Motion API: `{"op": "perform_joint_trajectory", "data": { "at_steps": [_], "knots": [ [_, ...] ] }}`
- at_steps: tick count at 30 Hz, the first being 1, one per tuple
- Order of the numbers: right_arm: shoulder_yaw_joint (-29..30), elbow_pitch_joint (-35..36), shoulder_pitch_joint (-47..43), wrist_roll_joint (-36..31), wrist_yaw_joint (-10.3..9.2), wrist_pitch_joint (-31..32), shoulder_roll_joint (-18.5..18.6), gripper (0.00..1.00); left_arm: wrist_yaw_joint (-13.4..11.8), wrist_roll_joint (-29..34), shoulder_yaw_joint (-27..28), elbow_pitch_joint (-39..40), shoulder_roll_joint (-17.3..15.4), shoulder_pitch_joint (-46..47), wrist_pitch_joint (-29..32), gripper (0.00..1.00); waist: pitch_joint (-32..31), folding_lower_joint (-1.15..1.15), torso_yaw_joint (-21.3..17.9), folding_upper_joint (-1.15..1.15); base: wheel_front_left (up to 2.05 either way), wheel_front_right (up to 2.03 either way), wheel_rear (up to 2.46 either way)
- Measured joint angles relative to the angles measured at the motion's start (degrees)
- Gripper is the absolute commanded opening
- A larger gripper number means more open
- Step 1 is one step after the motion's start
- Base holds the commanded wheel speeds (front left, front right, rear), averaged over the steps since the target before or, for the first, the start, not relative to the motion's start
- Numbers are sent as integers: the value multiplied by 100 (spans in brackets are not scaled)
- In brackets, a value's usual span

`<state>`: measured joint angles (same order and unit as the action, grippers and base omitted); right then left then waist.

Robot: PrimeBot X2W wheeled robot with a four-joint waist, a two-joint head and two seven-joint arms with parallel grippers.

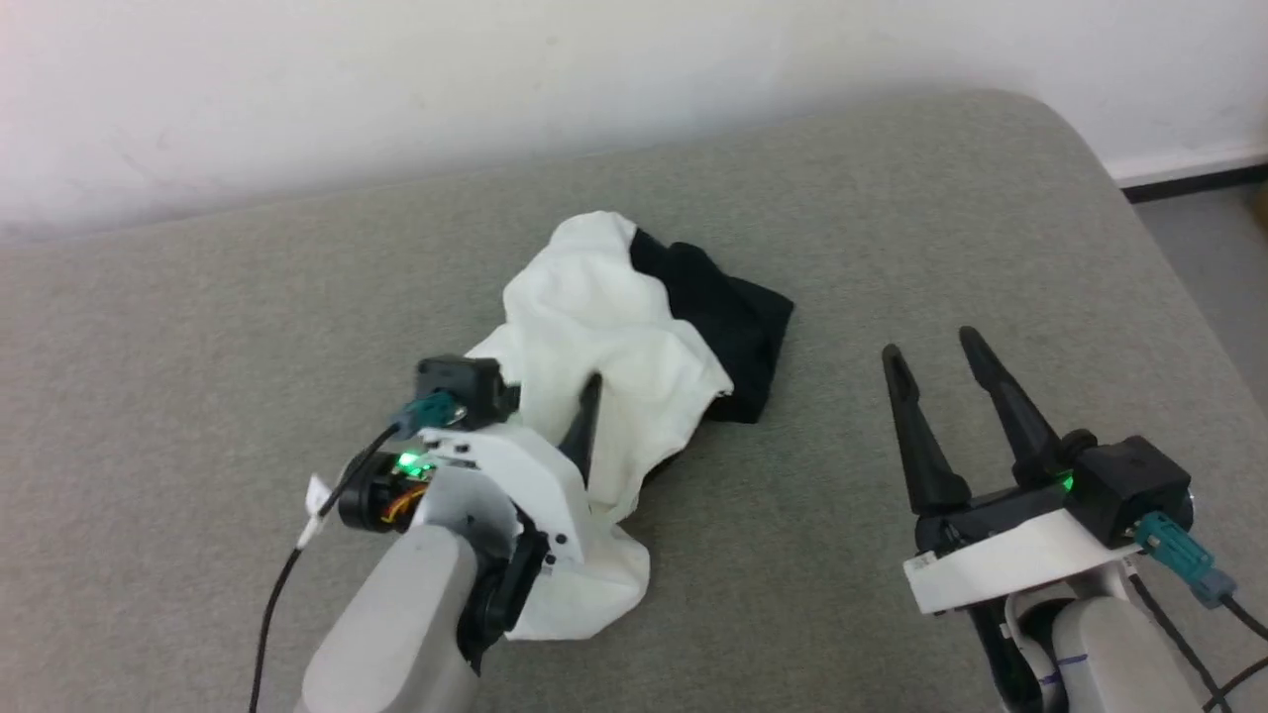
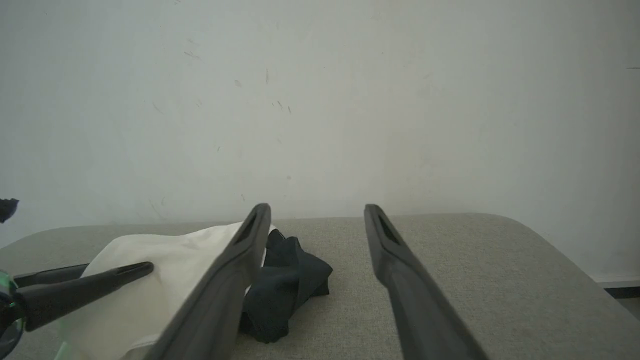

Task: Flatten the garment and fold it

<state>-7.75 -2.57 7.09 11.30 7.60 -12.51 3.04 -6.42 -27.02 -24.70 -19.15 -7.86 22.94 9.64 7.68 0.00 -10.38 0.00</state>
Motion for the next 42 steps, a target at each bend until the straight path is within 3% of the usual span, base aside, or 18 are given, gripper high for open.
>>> {"op": "perform_joint_trajectory", "data": {
  "at_steps": [7,12,18,22,31,32,33,34,42],
  "knots": [
    [386,40,50,-153,0,211,-1,100,-192,236,328,769,-210,-607,-1437,100,15,0,375,0,0,0,0],
    [677,-179,435,-321,0,731,1,100,-370,344,673,985,-268,-806,-2304,100,82,-1,700,0,0,0,0],
    [996,-1032,1110,-406,1,1806,-11,100,-348,712,1126,1334,-77,-858,-2437,100,301,0,1054,0,0,0,0],
    [1217,-1551,1610,-544,0,2514,-2,100,-160,1007,1399,1635,187,-922,-2437,100,520,0,1242,0,0,0,0],
    [1029,-2113,2086,-881,-1,4404,7,100,142,1256,1714,1644,436,-1027,-2437,100,916,1,1613,0,0,0,0],
    [1036,-2101,2115,-904,-5,4607,13,89,165,1262,1733,1631,445,-1027,-2437,100,938,1,1642,0,0,0,0],
    [1054,-2056,2145,-904,-5,4752,18,24,188,1266,1753,1611,448,-1029,-2437,100,949,1,1666,0,0,0,0],
    [1063,-1990,2147,-901,-5,4821,20,0,193,1274,1772,1590,453,-1046,-2437,100,946,1,1678,0,0,0,0],
    [1802,-1024,1494,-828,1,4164,-22,0,243,1294,1911,1438,467,-1372,-2437,100,646,0,1619,0,0,0,0]
  ]
}}
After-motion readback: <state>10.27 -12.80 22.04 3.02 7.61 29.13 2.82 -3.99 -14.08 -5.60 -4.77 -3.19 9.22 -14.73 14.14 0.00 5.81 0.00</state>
